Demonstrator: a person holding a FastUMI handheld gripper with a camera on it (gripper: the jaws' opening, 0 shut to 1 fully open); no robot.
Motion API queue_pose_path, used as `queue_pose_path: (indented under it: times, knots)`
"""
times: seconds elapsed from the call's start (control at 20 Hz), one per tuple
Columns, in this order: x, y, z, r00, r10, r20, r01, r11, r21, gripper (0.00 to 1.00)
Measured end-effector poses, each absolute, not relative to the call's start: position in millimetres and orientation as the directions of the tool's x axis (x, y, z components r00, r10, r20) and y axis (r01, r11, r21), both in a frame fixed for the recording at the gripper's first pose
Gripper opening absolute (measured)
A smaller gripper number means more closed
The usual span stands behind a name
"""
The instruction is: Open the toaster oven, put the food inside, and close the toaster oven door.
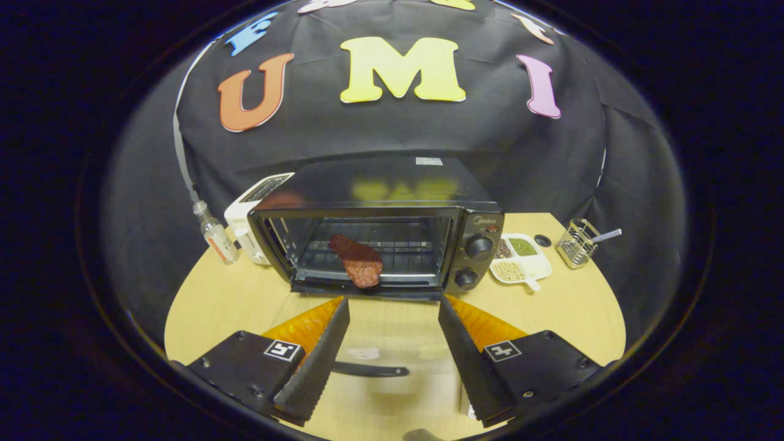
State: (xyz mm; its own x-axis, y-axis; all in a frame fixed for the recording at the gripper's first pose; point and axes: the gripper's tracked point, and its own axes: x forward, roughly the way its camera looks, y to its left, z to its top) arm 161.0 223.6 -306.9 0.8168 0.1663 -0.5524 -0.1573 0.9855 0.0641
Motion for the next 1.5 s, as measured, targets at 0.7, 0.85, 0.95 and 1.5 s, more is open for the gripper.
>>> queue_pose_path:
  times: [0.7, 0.85, 0.95, 1.5]
  knots:
    - [77.7, 256.6, -417.1, 0.689, 0.214, -0.692, -0.225, 0.971, 0.075, 0.94]
    - [75.4, 270.1, -438.6, 0.664, 0.229, -0.712, -0.227, 0.969, 0.100, 0.94]
    - [76.7, 274.9, -446.1, 0.655, 0.227, -0.721, -0.217, 0.970, 0.108, 0.94]
    - [107.8, 266.2, -457.8, 0.652, 0.175, -0.737, -0.175, 0.981, 0.077, 0.94]
